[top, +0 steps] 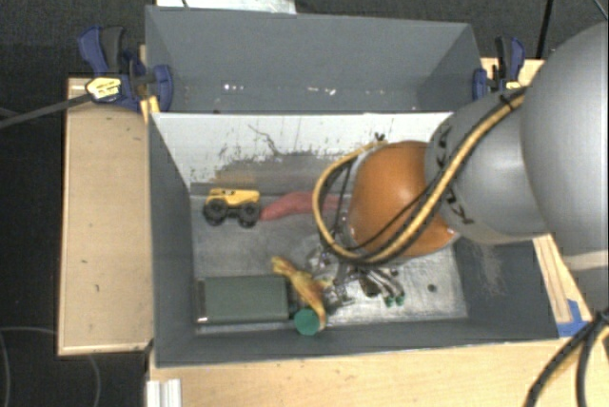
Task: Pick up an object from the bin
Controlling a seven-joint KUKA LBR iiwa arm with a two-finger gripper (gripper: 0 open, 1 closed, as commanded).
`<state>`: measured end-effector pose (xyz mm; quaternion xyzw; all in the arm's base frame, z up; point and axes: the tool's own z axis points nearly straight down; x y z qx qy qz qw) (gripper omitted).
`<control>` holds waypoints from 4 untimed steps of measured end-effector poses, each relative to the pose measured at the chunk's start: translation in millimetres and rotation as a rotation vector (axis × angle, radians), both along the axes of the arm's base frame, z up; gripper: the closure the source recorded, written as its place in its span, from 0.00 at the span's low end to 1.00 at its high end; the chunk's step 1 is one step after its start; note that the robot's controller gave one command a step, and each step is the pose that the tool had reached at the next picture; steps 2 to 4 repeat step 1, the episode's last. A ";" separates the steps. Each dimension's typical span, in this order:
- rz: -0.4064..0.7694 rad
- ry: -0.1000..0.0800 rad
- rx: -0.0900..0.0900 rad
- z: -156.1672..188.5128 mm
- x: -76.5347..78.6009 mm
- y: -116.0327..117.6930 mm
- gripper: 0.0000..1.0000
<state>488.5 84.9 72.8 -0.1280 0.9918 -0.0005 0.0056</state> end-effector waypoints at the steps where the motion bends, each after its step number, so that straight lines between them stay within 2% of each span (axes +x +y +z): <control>1: 0.012 0.003 0.001 184.7 -4.7 15.2 1.00; 4: 0.012 0.003 0.001 184.7 -4.7 15.2 1.00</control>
Offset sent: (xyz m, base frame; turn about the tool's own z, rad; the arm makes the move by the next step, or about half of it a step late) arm 0.0000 0.0000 0.0000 0.0000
